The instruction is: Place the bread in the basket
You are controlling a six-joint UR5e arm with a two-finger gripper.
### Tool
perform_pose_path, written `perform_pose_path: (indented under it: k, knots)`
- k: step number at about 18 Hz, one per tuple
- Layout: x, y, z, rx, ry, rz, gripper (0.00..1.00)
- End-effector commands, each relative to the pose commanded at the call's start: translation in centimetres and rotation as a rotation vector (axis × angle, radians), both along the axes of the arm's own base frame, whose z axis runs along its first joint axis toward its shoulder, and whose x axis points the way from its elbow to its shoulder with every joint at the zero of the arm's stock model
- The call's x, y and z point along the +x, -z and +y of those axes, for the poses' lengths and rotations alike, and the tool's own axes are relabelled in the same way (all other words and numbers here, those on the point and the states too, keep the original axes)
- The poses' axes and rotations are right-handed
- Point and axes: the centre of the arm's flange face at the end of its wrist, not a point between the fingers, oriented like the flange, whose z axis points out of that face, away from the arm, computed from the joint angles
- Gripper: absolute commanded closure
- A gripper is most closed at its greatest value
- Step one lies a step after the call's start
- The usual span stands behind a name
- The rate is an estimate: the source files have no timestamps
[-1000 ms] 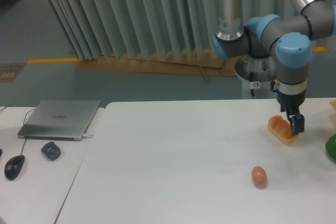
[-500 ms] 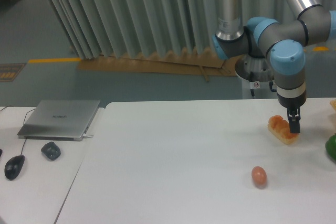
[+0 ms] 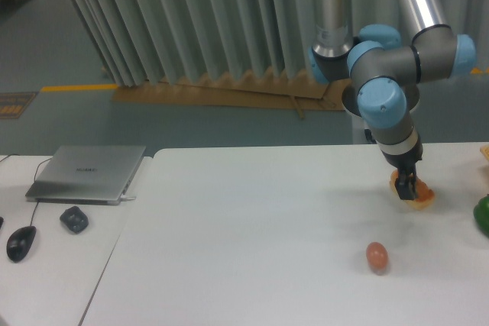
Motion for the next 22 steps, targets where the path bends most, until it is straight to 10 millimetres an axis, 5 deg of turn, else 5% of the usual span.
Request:
perform_pose_path:
  k: [7, 22]
  knots:
    - [-2.4, 0.4, -0.6, 0.165, -0.057, 0.032, 0.00]
    - [-1.9, 1.9, -3.0, 0.088, 0.068, -0.006, 0.00]
